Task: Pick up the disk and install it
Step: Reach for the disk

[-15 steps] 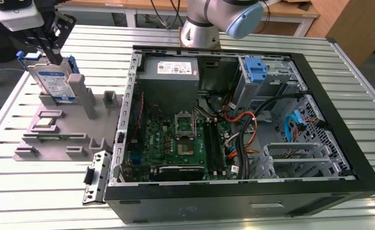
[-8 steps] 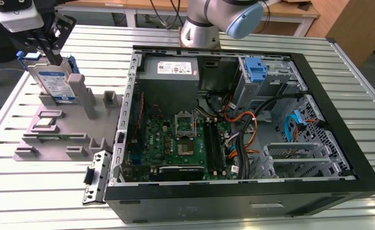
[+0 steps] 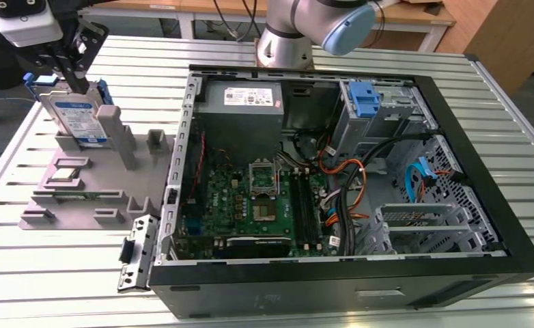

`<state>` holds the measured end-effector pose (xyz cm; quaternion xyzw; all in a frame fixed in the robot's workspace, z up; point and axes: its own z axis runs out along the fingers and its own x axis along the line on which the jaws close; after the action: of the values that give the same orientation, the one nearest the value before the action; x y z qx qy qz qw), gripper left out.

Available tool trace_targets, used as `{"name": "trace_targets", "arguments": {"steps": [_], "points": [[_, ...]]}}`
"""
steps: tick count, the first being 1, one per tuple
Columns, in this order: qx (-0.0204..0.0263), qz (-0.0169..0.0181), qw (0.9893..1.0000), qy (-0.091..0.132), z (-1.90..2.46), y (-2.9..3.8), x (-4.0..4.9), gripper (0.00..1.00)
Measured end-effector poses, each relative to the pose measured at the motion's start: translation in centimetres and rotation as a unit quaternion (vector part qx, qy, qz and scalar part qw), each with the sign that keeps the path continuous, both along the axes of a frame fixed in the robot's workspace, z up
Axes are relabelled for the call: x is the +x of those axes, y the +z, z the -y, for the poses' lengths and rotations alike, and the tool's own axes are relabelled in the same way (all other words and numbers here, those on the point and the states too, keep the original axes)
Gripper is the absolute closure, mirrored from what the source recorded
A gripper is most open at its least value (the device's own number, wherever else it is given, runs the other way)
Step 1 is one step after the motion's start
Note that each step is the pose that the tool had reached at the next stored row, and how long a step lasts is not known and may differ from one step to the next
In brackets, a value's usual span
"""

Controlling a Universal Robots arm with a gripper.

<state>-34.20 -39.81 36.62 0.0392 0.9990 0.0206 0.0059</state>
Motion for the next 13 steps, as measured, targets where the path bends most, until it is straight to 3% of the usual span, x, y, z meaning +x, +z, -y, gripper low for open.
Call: {"name": "trace_targets", "arguments": {"steps": [13], "points": [[0.0000, -0.0001, 1.0000, 0.000, 0.00, -0.23, -0.42, 0.90]]}}
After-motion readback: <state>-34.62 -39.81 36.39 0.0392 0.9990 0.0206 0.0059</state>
